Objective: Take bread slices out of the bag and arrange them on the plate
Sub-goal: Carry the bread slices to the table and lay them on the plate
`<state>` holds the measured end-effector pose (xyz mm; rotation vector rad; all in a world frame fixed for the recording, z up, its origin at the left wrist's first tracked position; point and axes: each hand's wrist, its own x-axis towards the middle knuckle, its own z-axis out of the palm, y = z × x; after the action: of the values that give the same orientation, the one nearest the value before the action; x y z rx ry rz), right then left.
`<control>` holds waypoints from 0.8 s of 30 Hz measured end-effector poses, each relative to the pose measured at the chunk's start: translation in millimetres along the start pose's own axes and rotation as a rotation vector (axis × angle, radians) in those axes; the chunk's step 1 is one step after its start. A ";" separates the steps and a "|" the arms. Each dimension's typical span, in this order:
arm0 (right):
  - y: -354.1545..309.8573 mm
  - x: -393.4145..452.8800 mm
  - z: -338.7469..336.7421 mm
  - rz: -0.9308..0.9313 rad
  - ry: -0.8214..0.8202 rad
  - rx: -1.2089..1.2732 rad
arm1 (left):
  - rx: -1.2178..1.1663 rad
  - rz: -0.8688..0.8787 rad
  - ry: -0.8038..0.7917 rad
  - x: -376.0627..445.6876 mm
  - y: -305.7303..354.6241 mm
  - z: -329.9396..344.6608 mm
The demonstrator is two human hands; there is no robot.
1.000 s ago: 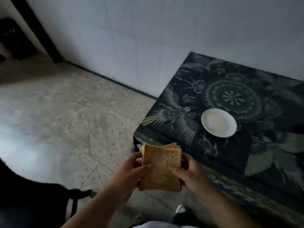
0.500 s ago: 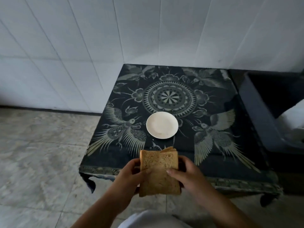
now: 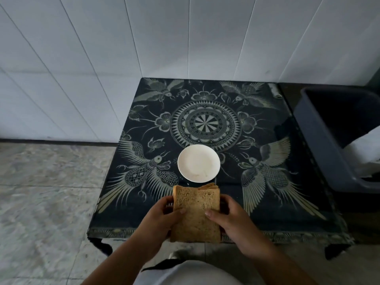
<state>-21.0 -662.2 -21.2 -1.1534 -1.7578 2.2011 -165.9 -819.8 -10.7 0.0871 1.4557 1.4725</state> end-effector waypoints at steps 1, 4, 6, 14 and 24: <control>-1.6 3.8 1.5 0.002 0.009 0.004 | 0.005 0.001 -0.016 5.1 3.9 -2.1; -5.6 14.6 3.3 -0.002 0.042 -0.010 | 0.012 -0.002 -0.066 18.3 13.9 -7.4; -6.6 22.2 5.3 -0.007 0.069 -0.021 | 0.020 -0.016 -0.083 28.3 17.0 -11.4; -6.7 66.9 6.8 0.050 0.177 -0.036 | 0.222 -0.036 -0.014 75.9 32.6 -14.8; -21.8 134.3 -13.5 0.107 0.207 0.034 | 0.141 -0.075 0.032 147.7 46.3 -6.5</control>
<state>-116.0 -576.2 -68.7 -1.4406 -1.6051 2.0702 -267.6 -714.3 -60.9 0.0945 1.5713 1.3154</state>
